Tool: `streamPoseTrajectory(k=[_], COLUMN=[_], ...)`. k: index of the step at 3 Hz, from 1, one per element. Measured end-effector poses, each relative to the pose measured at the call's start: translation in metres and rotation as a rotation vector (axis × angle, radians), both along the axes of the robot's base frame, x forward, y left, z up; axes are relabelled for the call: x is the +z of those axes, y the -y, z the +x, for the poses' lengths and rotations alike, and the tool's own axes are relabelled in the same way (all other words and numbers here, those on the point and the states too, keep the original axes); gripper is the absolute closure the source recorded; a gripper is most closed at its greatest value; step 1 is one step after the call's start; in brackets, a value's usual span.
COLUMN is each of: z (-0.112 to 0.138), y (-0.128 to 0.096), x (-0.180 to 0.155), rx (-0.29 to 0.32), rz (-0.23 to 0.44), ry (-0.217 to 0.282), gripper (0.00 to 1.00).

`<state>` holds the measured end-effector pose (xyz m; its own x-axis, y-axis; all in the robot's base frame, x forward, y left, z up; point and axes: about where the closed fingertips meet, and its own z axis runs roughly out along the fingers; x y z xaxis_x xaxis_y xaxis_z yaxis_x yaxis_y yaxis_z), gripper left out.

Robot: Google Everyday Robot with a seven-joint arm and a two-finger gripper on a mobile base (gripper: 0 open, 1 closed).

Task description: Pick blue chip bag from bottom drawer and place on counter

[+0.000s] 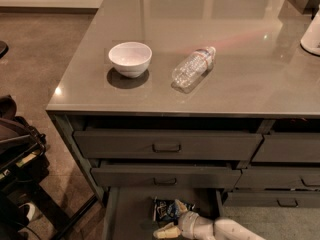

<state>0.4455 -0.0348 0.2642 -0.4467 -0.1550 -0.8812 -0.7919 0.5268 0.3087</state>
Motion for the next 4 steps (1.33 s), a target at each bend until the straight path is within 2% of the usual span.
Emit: streamPoseTrajectory(k=[1, 2, 3, 4], z=[0.012, 0.013, 0.030, 0.055], y=[0.009, 0.007, 0.008, 0.021], x=[-0.012, -0.019, -0.053, -0.090], rx=[-0.039, -0.048, -0.049, -0.077], rz=[0.001, -0.010, -0.040, -0.065], ry=[-0.003, -0.012, -0.016, -0.001], gripper=[0.00, 0.00, 0.00, 0.00])
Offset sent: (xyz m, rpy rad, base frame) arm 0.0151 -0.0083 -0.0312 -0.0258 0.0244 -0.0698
